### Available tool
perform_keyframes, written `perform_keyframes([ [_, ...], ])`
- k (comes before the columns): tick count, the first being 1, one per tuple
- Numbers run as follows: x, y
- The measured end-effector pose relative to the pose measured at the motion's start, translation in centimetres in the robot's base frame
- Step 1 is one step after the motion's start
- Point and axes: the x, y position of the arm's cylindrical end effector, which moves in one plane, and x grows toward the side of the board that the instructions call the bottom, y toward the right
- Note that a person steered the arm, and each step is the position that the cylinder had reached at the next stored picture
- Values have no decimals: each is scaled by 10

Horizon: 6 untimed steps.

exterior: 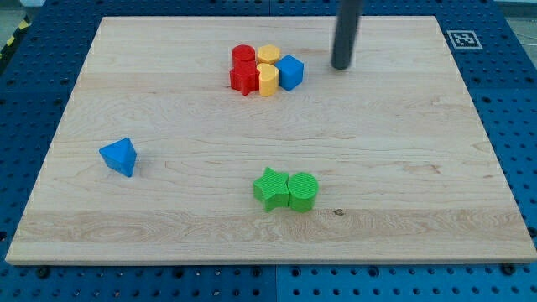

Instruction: Move the green circle below the blue cube

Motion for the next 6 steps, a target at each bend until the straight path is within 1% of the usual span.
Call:
perform_keyframes([
  [1, 46, 15],
  [2, 96, 13],
  [3, 196, -14],
  [4, 262, -17],
  [5, 281, -32],
  [6, 272, -63],
])
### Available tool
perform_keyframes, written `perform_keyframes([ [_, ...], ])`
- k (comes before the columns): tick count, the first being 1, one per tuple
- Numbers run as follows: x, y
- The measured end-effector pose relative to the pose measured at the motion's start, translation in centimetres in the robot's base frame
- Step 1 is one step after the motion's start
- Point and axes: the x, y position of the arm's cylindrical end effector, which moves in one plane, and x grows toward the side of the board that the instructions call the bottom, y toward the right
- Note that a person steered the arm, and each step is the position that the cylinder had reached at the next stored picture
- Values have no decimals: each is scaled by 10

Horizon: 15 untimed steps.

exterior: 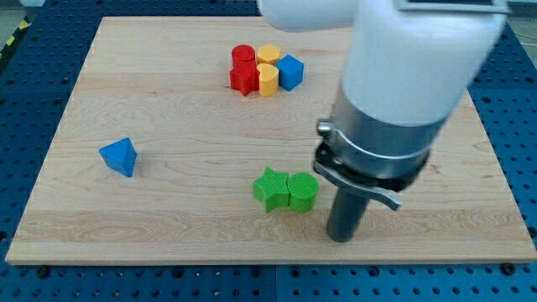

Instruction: Move the green circle below the blue cube

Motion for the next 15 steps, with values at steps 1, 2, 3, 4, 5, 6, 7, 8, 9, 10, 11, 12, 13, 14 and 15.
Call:
perform_keyframes([
  [1, -27, -18],
  [2, -65, -23],
  [3, -104, -34],
  [4, -82, -37],
  [5, -72, -50],
  [6, -111, -55],
  [7, -133, -59],
  [8, -124, -71],
  [9, -127, -97],
  [10, -159, -96],
  [11, -183, -82],
  [12, -193, -73],
  [13, -205, -67],
  [14, -194, -67],
  [15, -146, -60],
])
